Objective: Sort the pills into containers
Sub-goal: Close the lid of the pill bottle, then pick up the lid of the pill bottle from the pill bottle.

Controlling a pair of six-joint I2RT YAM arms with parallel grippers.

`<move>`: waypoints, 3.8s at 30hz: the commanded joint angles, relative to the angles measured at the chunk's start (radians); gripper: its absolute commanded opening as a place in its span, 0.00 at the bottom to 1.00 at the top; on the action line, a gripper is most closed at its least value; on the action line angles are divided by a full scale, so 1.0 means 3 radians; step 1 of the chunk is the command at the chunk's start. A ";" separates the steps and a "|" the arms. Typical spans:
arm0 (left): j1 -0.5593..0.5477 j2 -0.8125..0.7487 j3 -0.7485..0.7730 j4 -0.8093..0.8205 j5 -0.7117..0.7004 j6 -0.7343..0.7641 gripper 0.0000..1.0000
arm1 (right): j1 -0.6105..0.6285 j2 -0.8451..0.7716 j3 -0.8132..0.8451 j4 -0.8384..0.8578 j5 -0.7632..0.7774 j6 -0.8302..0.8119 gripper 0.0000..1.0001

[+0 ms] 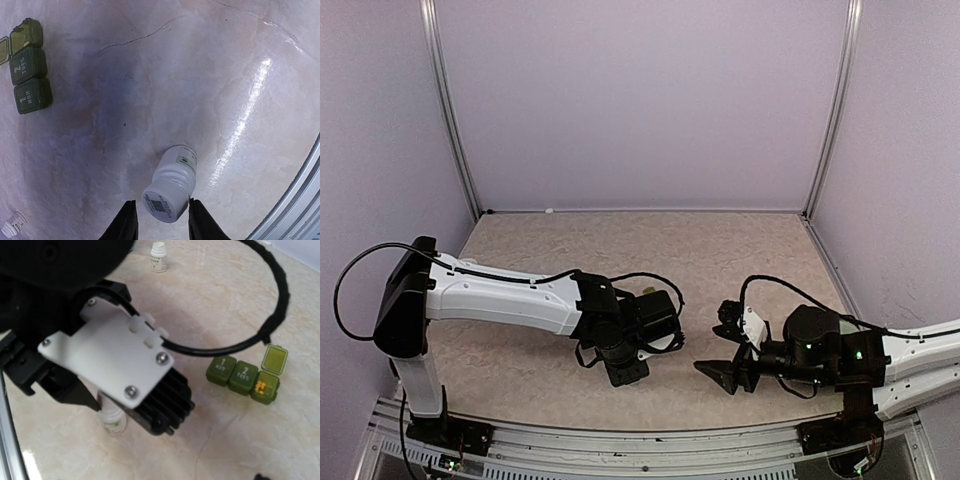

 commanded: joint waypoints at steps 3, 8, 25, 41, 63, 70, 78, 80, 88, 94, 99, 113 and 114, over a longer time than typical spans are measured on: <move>0.0016 0.0038 0.0034 -0.0008 -0.0053 -0.0002 0.36 | -0.0022 0.0028 0.0125 0.0002 -0.0028 -0.0033 0.79; 0.0014 0.0013 0.0039 0.0002 -0.0021 0.0007 0.40 | -0.0022 0.0055 0.0144 0.0002 -0.0024 -0.0048 0.80; 0.0146 -0.0497 -0.0178 0.0376 0.0231 -0.0053 0.60 | -0.0022 -0.0263 -0.0284 0.0467 -0.0068 -0.0053 0.92; 0.0563 -0.0850 -0.0889 0.1117 0.0190 -0.0355 0.63 | -0.0022 0.1349 -0.0335 0.1851 -0.0297 -0.0028 0.89; 0.0812 -0.0592 -0.1302 0.1828 0.0549 -0.0459 0.62 | -0.0482 0.2297 0.0348 0.2006 -0.1732 0.0017 0.87; 0.0811 -0.0534 -0.1305 0.1809 0.0691 -0.0434 0.61 | -0.0482 0.2228 0.0283 0.1944 -0.1725 0.0030 0.86; 0.0813 -0.0477 -0.1322 0.1811 0.0778 -0.0431 0.60 | -0.0481 0.2341 0.0384 0.1962 -0.1844 -0.0022 0.84; 0.0813 -0.0484 -0.1319 0.1810 0.0814 -0.0434 0.60 | -0.0482 0.2355 0.0394 0.1960 -0.1854 -0.0025 0.84; 0.0813 -0.0575 -0.1328 0.1789 0.0823 -0.0422 0.59 | -0.0487 0.2381 0.0400 0.1893 -0.1838 -0.0043 0.84; 0.0815 -0.0670 -0.1327 0.1745 0.0833 -0.0424 0.59 | -0.0492 0.2409 0.0387 0.1888 -0.1821 -0.0028 0.83; 0.0808 -0.0768 -0.1332 0.1708 0.0821 -0.0428 0.59 | -0.0502 0.2432 0.0382 0.1888 -0.1836 -0.0013 0.84; 0.0888 -0.0766 -0.1553 0.1877 0.0578 -0.0548 0.60 | -0.0533 0.2522 0.0581 0.1747 -0.2033 0.0131 0.83; 0.0889 -0.0787 -0.1589 0.1919 0.0560 -0.0576 0.60 | -0.0548 0.2532 0.0623 0.1720 -0.2114 0.0174 0.82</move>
